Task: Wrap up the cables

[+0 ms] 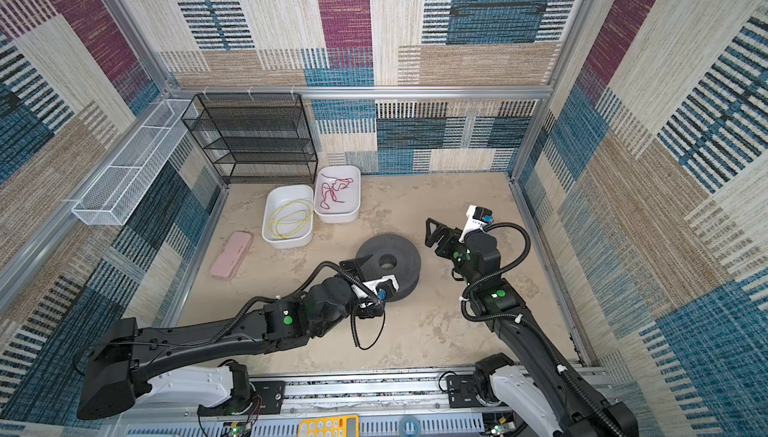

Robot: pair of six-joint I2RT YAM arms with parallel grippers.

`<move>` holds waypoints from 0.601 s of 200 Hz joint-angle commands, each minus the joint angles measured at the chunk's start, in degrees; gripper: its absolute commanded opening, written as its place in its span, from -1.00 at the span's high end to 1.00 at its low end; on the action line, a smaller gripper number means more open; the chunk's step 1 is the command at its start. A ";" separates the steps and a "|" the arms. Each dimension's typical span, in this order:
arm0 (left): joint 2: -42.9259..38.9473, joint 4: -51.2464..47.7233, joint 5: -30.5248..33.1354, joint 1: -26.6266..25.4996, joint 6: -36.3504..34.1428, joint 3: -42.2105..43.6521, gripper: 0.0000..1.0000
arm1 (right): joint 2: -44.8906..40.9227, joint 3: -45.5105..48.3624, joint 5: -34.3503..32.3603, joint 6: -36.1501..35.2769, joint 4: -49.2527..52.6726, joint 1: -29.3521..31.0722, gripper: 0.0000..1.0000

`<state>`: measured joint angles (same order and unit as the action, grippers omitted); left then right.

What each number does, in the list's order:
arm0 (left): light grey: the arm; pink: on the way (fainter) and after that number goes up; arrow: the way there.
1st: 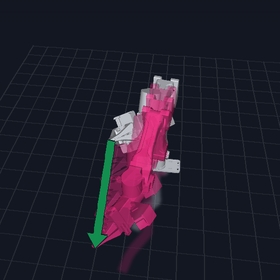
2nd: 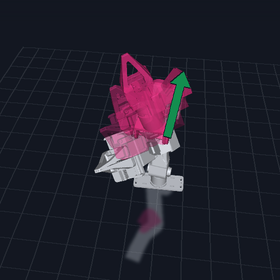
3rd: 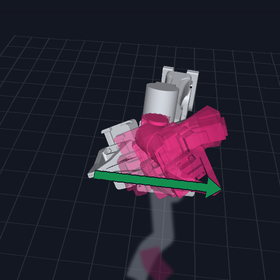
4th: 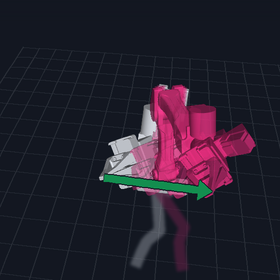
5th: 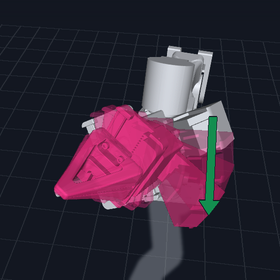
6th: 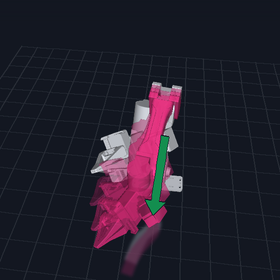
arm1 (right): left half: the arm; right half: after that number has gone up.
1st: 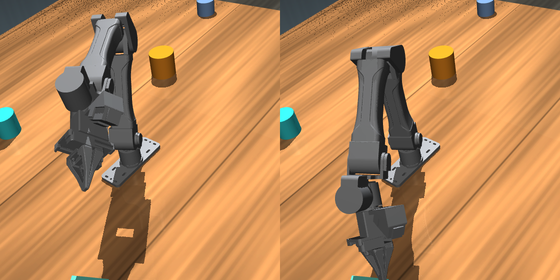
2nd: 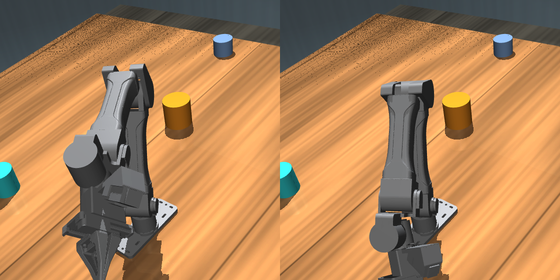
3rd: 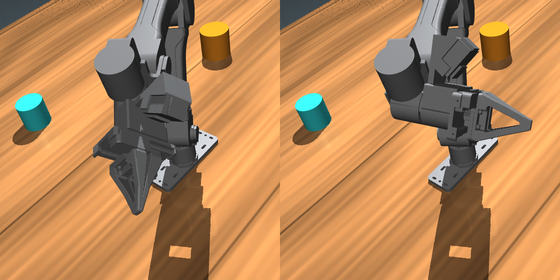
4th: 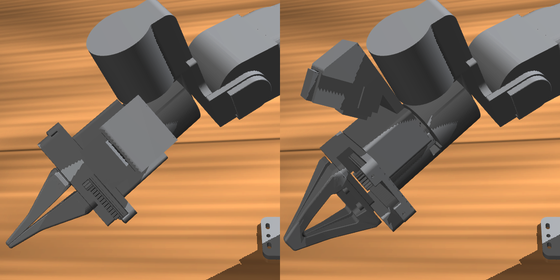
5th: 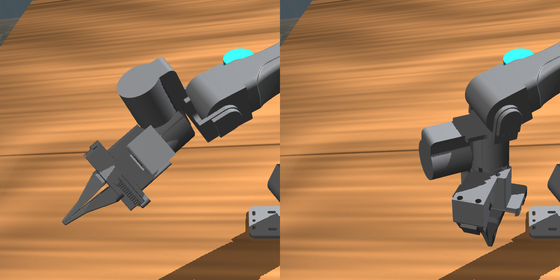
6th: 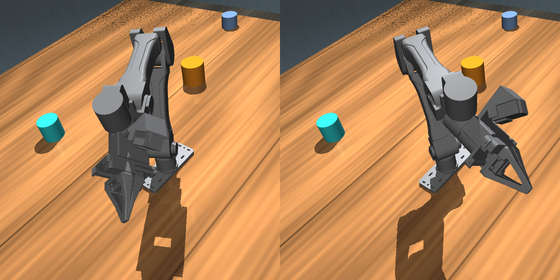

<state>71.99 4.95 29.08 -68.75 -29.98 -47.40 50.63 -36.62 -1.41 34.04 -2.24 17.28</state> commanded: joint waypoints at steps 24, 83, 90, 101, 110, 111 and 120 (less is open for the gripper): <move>-0.90 -0.64 10.01 0.27 12.23 3.94 -0.98 | 3.34 -3.45 -5.88 -0.18 -6.69 0.10 -0.99; -1.71 -5.03 12.52 12.45 18.46 4.44 -0.98 | 14.56 -4.83 -2.32 -16.06 -11.51 0.08 -0.99; -2.91 -6.40 8.05 15.90 20.26 4.92 -0.99 | 14.55 -3.40 -1.32 -17.85 -15.01 0.12 -0.99; -5.12 -6.45 2.48 20.98 21.86 6.31 -0.99 | 13.68 -0.81 -1.14 -19.72 -19.60 0.12 -0.99; -7.17 -5.16 1.18 24.29 23.14 7.91 -0.98 | 12.47 1.54 -1.49 -22.39 -23.94 0.07 -0.99; -7.50 -4.92 1.08 24.63 23.22 8.14 -0.98 | 12.34 1.81 -1.49 -22.81 -24.56 0.10 -0.99; -10.11 -1.59 -0.29 27.57 21.89 10.76 -0.98 | 10.96 4.15 -1.26 -26.57 -28.69 0.12 -0.99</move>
<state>66.26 0.75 37.04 -46.83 -12.51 -40.58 64.18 -36.71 -4.25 18.04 -14.85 17.34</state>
